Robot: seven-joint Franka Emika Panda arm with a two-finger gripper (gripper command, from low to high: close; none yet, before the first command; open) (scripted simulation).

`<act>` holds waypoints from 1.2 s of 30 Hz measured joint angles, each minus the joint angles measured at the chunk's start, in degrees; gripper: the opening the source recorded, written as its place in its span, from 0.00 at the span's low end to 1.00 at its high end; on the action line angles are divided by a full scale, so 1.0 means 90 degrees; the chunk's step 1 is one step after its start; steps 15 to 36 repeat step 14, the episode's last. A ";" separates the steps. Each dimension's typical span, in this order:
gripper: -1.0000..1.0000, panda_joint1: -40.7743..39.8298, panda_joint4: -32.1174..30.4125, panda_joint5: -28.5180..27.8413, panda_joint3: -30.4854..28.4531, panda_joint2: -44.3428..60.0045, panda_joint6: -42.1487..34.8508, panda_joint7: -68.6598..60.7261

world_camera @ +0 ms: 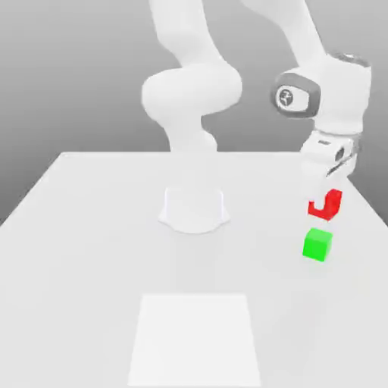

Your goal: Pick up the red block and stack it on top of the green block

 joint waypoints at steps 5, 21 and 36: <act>0.00 -0.0595 0.0036 -0.0989 0.0329 0.0624 0.0465 0.0659; 0.00 -0.0980 0.0030 -0.1814 0.0526 0.1734 0.1656 0.1227; 0.00 -0.0980 0.0030 -0.1814 0.0526 0.1734 0.1656 0.1227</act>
